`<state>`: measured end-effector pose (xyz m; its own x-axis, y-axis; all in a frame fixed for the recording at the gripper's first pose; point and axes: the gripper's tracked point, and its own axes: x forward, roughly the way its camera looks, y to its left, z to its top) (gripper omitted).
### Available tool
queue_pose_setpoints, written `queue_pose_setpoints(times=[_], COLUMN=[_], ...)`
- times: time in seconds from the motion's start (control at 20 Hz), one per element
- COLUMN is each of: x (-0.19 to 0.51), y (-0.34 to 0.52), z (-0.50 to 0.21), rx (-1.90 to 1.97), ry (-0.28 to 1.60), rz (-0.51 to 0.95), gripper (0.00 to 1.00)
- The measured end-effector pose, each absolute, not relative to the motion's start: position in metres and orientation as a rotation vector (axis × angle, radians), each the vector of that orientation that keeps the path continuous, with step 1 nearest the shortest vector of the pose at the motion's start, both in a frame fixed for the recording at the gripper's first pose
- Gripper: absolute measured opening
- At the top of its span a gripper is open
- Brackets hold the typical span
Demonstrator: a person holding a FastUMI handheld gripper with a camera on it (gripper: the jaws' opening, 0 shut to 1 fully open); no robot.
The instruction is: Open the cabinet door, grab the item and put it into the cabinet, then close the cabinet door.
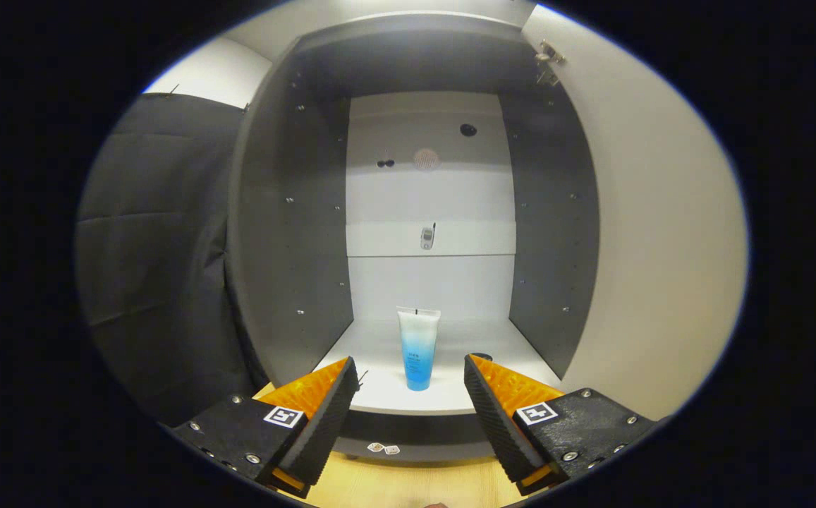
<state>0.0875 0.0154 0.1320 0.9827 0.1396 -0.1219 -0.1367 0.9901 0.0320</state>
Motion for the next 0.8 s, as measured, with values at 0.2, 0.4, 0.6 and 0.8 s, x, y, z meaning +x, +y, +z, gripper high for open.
queue_pose_setpoints(times=[0.2,0.4,0.6,0.8], x=[0.025,-0.032,-0.084,-0.13], y=[0.006,-0.008,-0.025,-0.055], z=[0.143,0.141,0.137,0.138], rx=[0.035,0.049,0.058,0.079], ry=[0.076,0.074,0.074,0.073], rz=[0.146,0.144,0.144,0.117], gripper=[0.94,0.94,0.94,0.94])
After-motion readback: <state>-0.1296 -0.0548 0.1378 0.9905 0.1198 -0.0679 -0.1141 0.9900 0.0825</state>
